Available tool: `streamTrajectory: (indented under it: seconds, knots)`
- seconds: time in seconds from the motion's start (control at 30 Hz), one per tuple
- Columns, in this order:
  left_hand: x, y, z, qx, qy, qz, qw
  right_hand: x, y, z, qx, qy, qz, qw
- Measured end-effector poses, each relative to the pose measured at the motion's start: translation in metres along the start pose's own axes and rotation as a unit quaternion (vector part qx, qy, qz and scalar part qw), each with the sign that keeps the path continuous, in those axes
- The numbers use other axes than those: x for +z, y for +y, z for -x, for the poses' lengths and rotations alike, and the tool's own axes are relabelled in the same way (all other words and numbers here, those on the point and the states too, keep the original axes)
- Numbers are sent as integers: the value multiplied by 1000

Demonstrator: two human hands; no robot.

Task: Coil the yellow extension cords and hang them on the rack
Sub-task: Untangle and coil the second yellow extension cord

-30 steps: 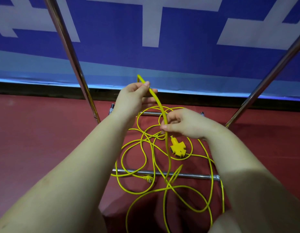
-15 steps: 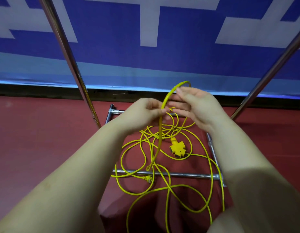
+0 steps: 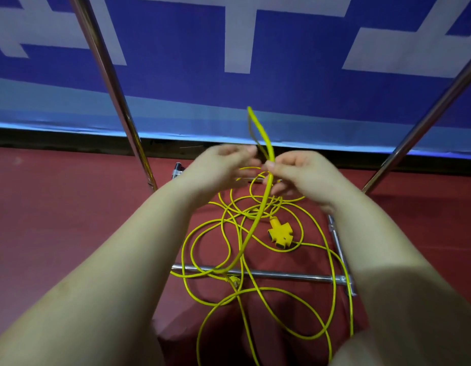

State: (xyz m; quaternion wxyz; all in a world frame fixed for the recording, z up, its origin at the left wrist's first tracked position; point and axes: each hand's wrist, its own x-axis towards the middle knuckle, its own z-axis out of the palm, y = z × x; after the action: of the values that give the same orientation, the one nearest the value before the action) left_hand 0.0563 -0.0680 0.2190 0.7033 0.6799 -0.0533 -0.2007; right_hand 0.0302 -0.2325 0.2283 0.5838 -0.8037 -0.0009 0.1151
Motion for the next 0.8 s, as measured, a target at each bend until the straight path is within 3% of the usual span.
streamTrajectory:
  seconds: [0.13,0.23,0.3,0.4,0.47,0.53,0.6,0.8]
  knots:
    - [2,-13,7,-62,-156,-238,957,-10,-6,-4,23,105,-262,959]
    - [0,-13,5,-30,-96,-258,961,-18,-9,-4,14,101,-359,928]
    - [-1,-10,2,-15,-50,-185,981,-17,-8,-2,6,79,-321,944]
    - [1,-4,0,7,-15,-80,997,-10,2,1,28,8,-79,996]
    - [2,-1,-1,21,14,-21,999,-3,11,2,60,-73,75,993]
    - [2,2,-2,28,37,37,998,6,17,4,75,-133,145,978]
    - [0,4,-3,28,47,87,995,13,16,3,48,-135,165,976]
    - [3,1,-6,31,61,137,988,5,7,-1,44,-76,45,995]
